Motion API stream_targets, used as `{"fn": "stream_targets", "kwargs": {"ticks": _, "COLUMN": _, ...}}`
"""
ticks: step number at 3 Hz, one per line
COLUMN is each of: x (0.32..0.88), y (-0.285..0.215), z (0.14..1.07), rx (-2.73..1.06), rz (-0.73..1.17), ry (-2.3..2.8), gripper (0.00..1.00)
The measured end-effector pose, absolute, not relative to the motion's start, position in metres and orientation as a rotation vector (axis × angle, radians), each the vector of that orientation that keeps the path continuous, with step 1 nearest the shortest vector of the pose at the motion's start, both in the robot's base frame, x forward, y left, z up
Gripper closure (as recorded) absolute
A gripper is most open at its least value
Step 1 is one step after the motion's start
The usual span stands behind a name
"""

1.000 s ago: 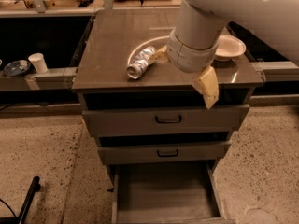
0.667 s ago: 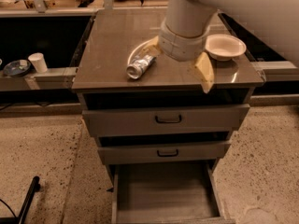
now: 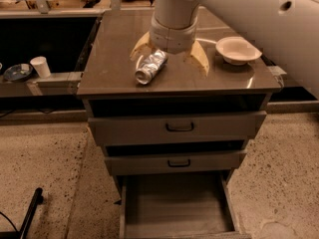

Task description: Place redbull can into bottom drawer

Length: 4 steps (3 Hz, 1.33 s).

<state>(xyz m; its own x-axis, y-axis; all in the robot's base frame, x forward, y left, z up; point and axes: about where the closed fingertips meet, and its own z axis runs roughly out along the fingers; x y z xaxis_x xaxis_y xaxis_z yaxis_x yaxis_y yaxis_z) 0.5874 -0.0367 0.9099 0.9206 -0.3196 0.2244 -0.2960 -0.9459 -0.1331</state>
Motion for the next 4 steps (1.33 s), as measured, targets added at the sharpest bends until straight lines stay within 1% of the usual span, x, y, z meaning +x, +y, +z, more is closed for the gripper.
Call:
{"fn": "stream_targets", "kwargs": {"ticks": 1, "x": 0.602, "y": -0.026, "z": 0.902, "rx": -3.001, "rz": -0.37, "ry": 0.38, "gripper": 0.0}}
{"fn": "stream_targets", "kwargs": {"ticks": 2, "x": 0.629, "y": -0.01, "z": 0.89, "rx": -3.007, "rz": -0.366, "ry": 0.293, "gripper": 0.0}}
{"fn": "stream_targets", "kwargs": {"ticks": 4, "x": 0.683, "y": 0.014, "z": 0.86, "rx": -3.0, "rz": -0.327, "ry": 0.373, "gripper": 0.0}}
